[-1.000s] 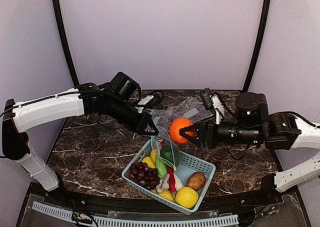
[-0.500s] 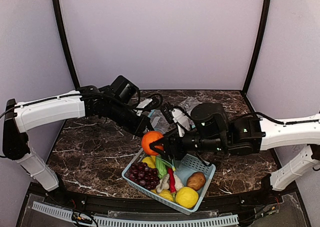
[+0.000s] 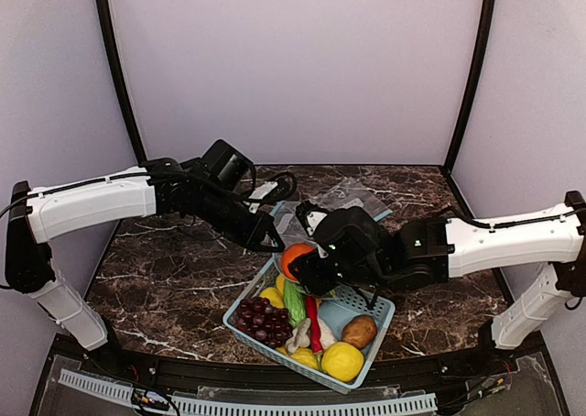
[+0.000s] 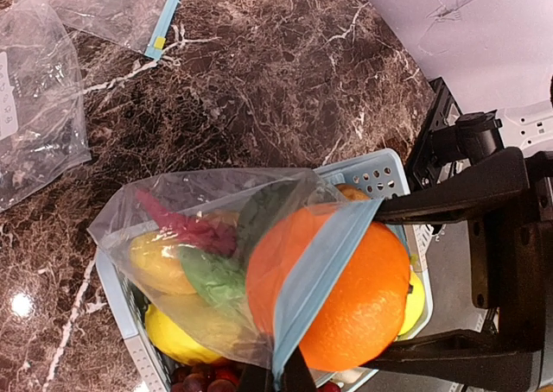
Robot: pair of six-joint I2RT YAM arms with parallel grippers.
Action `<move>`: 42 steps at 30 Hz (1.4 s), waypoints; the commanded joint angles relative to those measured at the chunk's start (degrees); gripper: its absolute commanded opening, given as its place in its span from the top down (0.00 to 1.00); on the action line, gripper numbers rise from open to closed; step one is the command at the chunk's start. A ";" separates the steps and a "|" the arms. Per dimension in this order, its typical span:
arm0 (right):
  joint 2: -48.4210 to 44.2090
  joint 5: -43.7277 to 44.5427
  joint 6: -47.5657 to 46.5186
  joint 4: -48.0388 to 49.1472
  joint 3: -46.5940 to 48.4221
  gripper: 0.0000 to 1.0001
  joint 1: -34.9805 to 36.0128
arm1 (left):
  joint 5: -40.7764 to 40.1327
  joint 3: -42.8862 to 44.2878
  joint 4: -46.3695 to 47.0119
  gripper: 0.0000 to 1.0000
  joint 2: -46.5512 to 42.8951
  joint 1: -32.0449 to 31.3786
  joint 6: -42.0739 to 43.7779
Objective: Place the food in the zip-top bag and seal the zipper
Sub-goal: Place the fake fruit in the zipper food storage bag.
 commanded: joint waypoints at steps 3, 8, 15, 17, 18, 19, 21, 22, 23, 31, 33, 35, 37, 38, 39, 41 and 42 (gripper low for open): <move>2.70 6.51 3.27 -1.97 2.26 0.59 -0.25 | 0.50 -1.09 -0.27 0.99 -0.62 -0.07 0.80; 3.69 5.57 2.65 1.05 2.03 0.59 -1.23 | 0.67 -1.43 -0.23 0.99 -0.72 -0.07 0.84; 7.29 2.51 3.57 1.11 1.53 0.59 -3.75 | 0.62 -1.30 -0.23 0.99 -1.27 -0.07 1.00; 8.22 2.06 3.79 0.85 1.44 0.59 -4.20 | 0.47 -1.33 -0.23 0.99 -1.52 -0.05 1.02; 8.72 1.70 3.79 0.85 1.50 0.59 -4.40 | 0.48 -1.30 -0.23 0.99 -1.60 0.00 1.03; 9.27 1.20 3.63 0.87 1.69 0.59 -4.59 | 0.37 -1.24 -0.23 0.99 -1.74 -0.04 1.03; 10.59 0.65 3.54 0.33 2.54 0.58 -5.02 | 0.20 -1.01 -0.44 0.99 -2.00 -0.05 1.09; 11.30 0.68 3.64 -0.27 3.15 0.58 -5.16 | 0.00 -0.88 -0.51 0.99 -2.07 -0.03 1.15; 12.08 0.78 3.75 -0.91 3.78 0.57 -5.22 | -0.16 -0.58 -0.78 0.99 -2.29 -0.05 1.22; 11.30 -0.43 2.44 -3.25 6.83 0.34 -5.48 | -1.19 -0.65 -1.68 0.99 -3.35 0.94 1.79; 9.00 -1.76 1.40 -3.26 6.80 0.27 -5.40 | -1.05 -1.27 -1.51 0.99 -3.52 1.68 1.79; 6.48 -2.91 0.54 -3.12 6.33 0.19 -5.37 | -1.11 -1.99 -0.95 0.99 -3.70 2.09 1.82; 3.81 -3.98 0.53 -2.97 5.36 0.15 -5.34 | -0.98 -2.42 -0.64 0.99 -3.72 2.26 1.84; 2.51 -4.52 0.52 -2.74 4.81 0.15 -5.26 | -0.89 -2.55 -0.59 0.99 -3.63 2.28 1.83; 1.28 -5.20 0.69 -2.28 4.18 0.14 -5.28 | -0.82 -2.57 -0.54 0.99 -3.58 2.29 1.87; -0.66 -6.25 0.90 -1.34 3.01 0.15 -5.24 | -0.68 -2.59 -0.46 0.99 -3.42 2.30 1.89; -1.16 -6.72 1.00 -1.01 2.74 0.17 -5.26 | -0.67 -2.59 -0.39 0.99 -3.43 2.34 1.90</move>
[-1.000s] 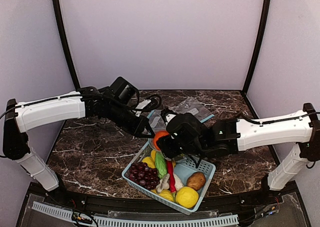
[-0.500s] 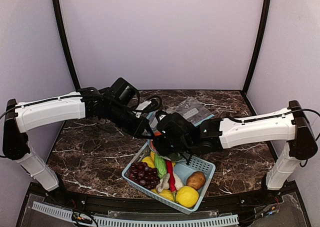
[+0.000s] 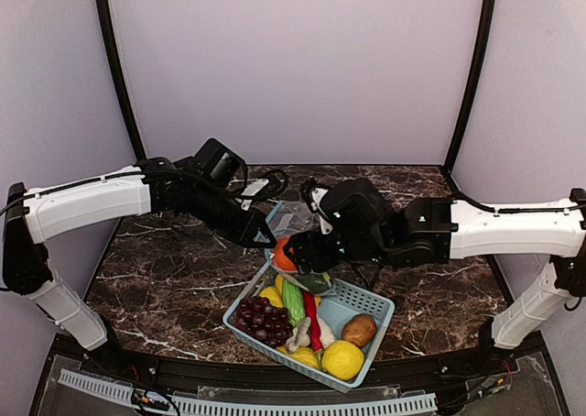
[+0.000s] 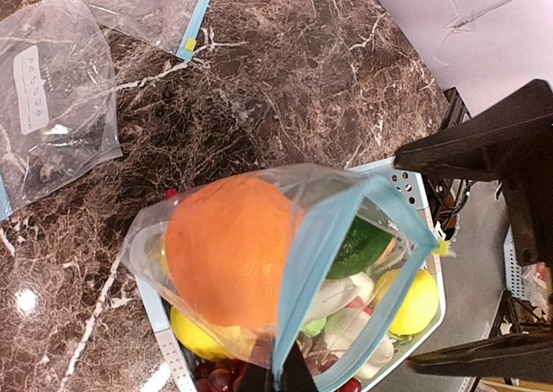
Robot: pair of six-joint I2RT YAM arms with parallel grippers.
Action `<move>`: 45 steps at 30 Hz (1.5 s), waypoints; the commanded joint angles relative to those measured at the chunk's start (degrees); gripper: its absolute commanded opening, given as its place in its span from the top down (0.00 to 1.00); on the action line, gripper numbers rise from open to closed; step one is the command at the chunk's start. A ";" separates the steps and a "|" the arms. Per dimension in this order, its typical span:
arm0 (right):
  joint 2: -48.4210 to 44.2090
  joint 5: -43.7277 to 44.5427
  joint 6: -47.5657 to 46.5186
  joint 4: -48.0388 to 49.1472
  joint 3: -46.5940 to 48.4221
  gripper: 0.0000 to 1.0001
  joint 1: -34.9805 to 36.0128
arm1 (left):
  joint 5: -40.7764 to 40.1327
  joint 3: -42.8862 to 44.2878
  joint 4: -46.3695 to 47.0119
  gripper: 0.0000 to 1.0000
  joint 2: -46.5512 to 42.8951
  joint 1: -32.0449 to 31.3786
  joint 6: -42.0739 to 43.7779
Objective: Place the food in the zip-top bag and seal the zipper
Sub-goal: Place the fake fruit in the zipper food storage bag, then adjust the fake fruit in the zipper food storage bag.
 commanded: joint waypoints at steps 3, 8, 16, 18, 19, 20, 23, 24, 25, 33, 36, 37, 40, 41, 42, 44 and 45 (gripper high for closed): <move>-2.51 -3.26 0.17 0.38 -1.58 0.31 -0.40 | 0.19 -1.04 -0.04 0.99 -1.84 0.34 0.82; 0.88 -3.88 -0.32 -1.90 2.22 0.54 -0.34 | 0.47 -0.83 -0.27 0.99 -1.64 0.38 0.73; 4.22 -1.26 -0.55 -4.56 5.11 0.60 -0.46 | 0.67 -0.84 -0.52 0.99 -1.78 0.37 0.74; 6.00 0.03 0.78 -6.94 6.80 0.61 -0.77 | 0.78 -0.86 -0.40 0.99 -1.71 0.35 0.78; 6.79 0.50 1.15 -7.66 7.40 0.62 -0.90 | 0.81 -0.86 -0.38 0.99 -1.54 0.40 0.76; 7.34 0.65 1.21 -7.84 7.79 0.62 -0.93 | 0.98 -0.86 -0.39 0.99 -1.43 0.36 0.82; 9.00 1.04 1.29 -7.98 8.38 0.62 -1.01 | 1.16 -0.88 -0.54 0.99 -1.30 0.35 0.94; 9.49 1.13 1.34 -8.09 8.50 0.62 -1.14 | 1.18 -0.87 -0.59 0.99 -1.31 0.40 0.99; 10.05 1.15 1.53 -8.19 8.56 0.62 -1.41 | 1.18 -0.87 -0.55 0.99 -1.29 0.37 1.00; 14.62 0.95 2.14 -8.39 9.38 0.64 -2.59 | 1.83 -0.87 -0.56 0.99 -1.28 0.35 1.15; 16.23 0.68 2.32 -8.38 10.02 0.64 -2.95 | 2.70 -0.79 -0.52 0.99 -0.79 0.31 1.20; 16.63 0.59 2.33 -8.39 10.27 0.64 -3.07 | 2.82 -0.78 -0.47 0.99 -0.64 0.34 1.19; 17.71 0.50 2.87 -8.39 10.88 0.64 -3.76 | 3.18 -0.71 -0.28 0.99 -0.46 0.40 1.04; 17.88 0.42 3.17 -8.49 10.90 0.64 -4.00 | 3.05 -0.63 -0.22 0.99 -0.64 0.36 0.98; 17.99 0.31 3.35 -8.61 10.81 0.64 -4.29 | 2.99 -0.57 -0.07 0.99 -0.83 0.36 0.95; 17.74 0.27 3.39 -8.64 10.64 0.64 -4.56 | 2.58 -0.40 -0.04 0.99 -1.37 0.35 0.88; 17.43 0.17 3.32 -8.59 10.62 0.64 -4.64 | 2.08 -0.35 -0.06 0.99 -1.74 0.35 1.02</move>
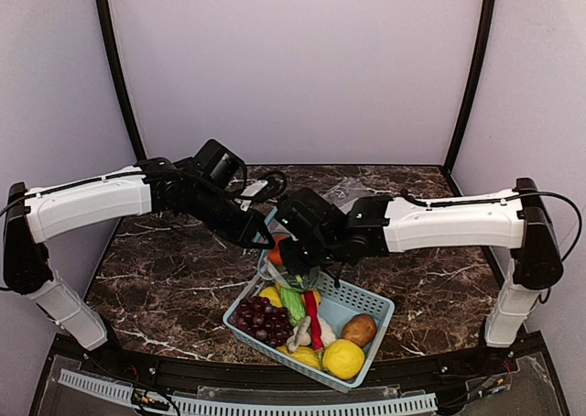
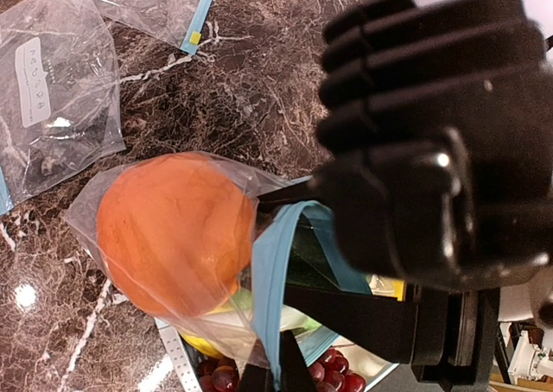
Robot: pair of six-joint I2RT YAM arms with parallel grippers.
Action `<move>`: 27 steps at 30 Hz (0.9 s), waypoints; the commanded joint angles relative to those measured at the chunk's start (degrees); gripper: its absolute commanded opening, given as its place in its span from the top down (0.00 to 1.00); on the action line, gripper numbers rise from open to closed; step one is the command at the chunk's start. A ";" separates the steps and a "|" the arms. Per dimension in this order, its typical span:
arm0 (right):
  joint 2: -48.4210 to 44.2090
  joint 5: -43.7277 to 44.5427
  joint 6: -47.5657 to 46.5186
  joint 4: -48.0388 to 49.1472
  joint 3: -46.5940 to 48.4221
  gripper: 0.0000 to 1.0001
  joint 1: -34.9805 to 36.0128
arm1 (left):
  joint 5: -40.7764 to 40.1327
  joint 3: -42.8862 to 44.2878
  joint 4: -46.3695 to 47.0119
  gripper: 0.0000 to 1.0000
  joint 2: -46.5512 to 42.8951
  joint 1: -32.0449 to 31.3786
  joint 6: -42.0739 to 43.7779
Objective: Place the food in the zip-top bag and seal the zipper
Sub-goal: Adjust the fake fruit in the zipper food storage bag.
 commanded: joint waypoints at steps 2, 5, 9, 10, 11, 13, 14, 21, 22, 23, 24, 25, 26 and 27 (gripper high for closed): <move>0.88 0.18 0.97 -2.12 -0.26 0.64 -1.83 | 0.66 -0.10 -0.09 0.99 -2.13 0.04 1.10; -1.77 -1.35 -0.57 -1.37 -0.60 0.60 -1.72 | -0.23 -0.64 -0.49 0.99 -2.26 0.72 1.43; -8.40 -5.95 -3.62 2.09 -3.38 0.50 -1.54 | -2.37 -1.96 0.03 0.99 -3.38 2.60 1.68; -10.54 -7.46 -4.42 3.28 -4.57 0.46 -1.48 | -3.58 -2.22 0.26 0.99 -4.01 2.81 1.83; -12.73 -9.31 -5.17 4.33 -5.73 0.40 -1.51 | -4.17 -2.37 0.35 0.99 -4.30 3.09 2.03; -16.34 -11.99 -5.80 5.31 -7.81 0.32 -1.52 | -5.51 -3.26 1.09 0.99 -5.33 3.37 1.88; -18.09 -12.97 -5.80 5.32 -8.75 0.29 -1.51 | -5.62 -3.68 1.99 0.99 -6.06 3.46 1.72; -29.51 -14.98 -1.72 2.54 -17.93 0.23 -1.46 | -6.85 -8.02 5.09 0.99 -10.35 4.70 -0.71; -30.67 -15.09 -0.73 1.96 -19.15 0.23 -1.44 | -7.08 -8.34 5.54 0.99 -10.86 4.87 -0.89; -31.61 -15.18 0.55 1.47 -20.51 0.23 -1.39 | -7.70 -8.94 5.74 0.99 -11.96 5.32 -1.25; -32.31 -15.50 1.84 1.35 -21.86 0.23 -1.24 | -8.08 -9.20 5.78 0.99 -12.50 5.53 -1.38; -32.86 -15.89 2.93 1.37 -23.11 0.23 -1.11 | -8.76 -9.63 5.80 0.99 -13.58 5.97 -1.66; -33.11 -16.26 4.18 1.82 -24.35 0.24 -0.84 | -9.14 -9.90 5.81 0.99 -14.10 6.21 -1.80; -33.19 -16.71 5.22 2.47 -25.42 0.24 -0.36 | -9.57 -10.49 5.85 0.99 -15.04 6.82 -2.14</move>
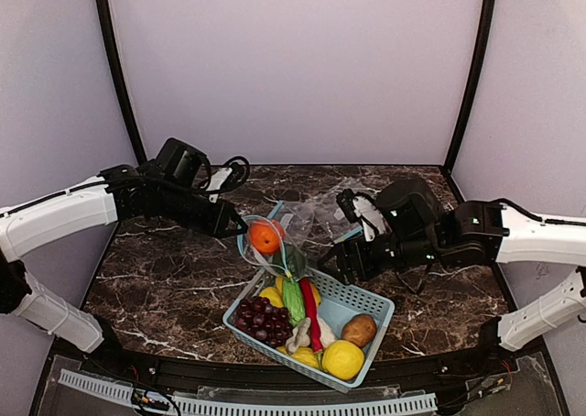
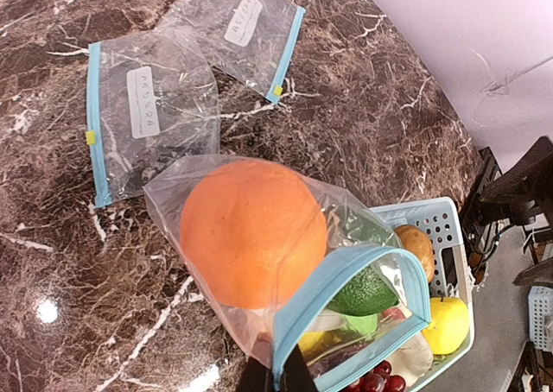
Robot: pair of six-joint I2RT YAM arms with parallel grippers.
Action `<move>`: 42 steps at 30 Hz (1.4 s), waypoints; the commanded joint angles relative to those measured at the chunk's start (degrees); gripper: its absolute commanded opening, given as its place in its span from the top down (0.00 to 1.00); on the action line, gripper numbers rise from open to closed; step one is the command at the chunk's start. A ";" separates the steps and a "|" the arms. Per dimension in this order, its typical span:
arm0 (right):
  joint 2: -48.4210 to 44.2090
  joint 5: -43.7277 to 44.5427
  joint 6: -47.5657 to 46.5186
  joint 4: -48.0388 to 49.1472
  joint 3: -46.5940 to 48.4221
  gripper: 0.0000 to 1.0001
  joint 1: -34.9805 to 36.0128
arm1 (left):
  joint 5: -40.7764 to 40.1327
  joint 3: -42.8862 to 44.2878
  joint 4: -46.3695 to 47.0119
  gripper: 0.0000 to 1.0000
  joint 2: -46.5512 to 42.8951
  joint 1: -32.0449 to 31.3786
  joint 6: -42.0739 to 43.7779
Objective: Place the food in the zip-top bag and seal the zipper
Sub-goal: Adjust the fake fruit in the zipper food storage bag, then pick up the fake vegetable from the bin.
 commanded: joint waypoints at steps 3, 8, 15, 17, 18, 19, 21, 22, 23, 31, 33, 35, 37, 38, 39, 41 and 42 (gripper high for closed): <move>0.89 -2.71 8.36 2.13 -5.82 0.27 2.35 | -3.16 -3.17 1.39 0.99 -5.81 2.87 -2.12; 8.77 -1.16 9.80 3.40 -2.47 0.34 4.83 | -4.18 -4.56 0.96 0.99 -7.36 3.36 -2.52; 19.03 1.06 9.72 1.89 5.25 0.38 5.99 | -4.26 -5.83 0.88 0.99 -8.71 3.80 -2.80; 21.06 1.52 9.28 1.39 6.99 0.38 6.00 | -4.29 -6.20 0.76 0.99 -9.21 3.84 -2.82; 22.00 1.78 9.06 1.31 7.91 0.39 6.02 | -4.28 -6.31 0.78 0.99 -9.34 3.89 -2.78; 23.01 1.84 8.82 1.06 8.67 0.40 6.01 | -4.25 -6.51 0.78 0.99 -9.54 3.86 -2.76; 24.87 1.96 8.58 0.77 10.05 0.41 6.07 | -3.99 -6.73 0.86 0.99 -9.57 3.93 -2.68; 25.90 2.29 8.86 0.33 10.68 0.43 6.11 | -3.87 -6.85 0.91 0.99 -9.61 3.94 -2.72; 26.84 3.12 9.41 -0.66 11.33 0.44 6.11 | -3.58 -6.95 1.05 0.99 -9.57 4.01 -2.74; 32.53 10.54 11.53 -7.89 17.16 0.46 6.99 | -2.86 -6.90 1.53 0.99 -9.25 4.05 -2.66; 33.76 10.33 11.93 -8.24 17.59 0.45 7.08 | -2.70 -6.81 1.58 0.99 -9.29 4.03 -2.59; 35.20 11.06 12.65 -8.92 18.11 0.44 7.53 | -2.60 -6.71 1.51 0.99 -9.15 4.03 -2.60; 36.39 12.72 13.34 -10.95 19.41 0.44 7.92 | -2.58 -6.62 1.43 0.99 -9.12 4.03 -2.51; 36.94 13.78 13.66 -11.88 20.03 0.44 8.16 | -2.53 -6.61 1.41 0.99 -9.16 4.03 -2.56; 37.32 14.77 13.83 -12.67 20.60 0.44 8.51 | -2.57 -6.65 1.40 0.99 -9.18 4.03 -2.56; 37.82 15.90 13.85 -12.97 21.18 0.44 8.91 | -2.51 -6.66 1.40 0.99 -9.19 4.03 -2.58; 38.21 15.92 13.82 -12.87 21.41 0.44 8.87 | -2.45 -6.66 1.44 0.99 -9.16 4.07 -2.60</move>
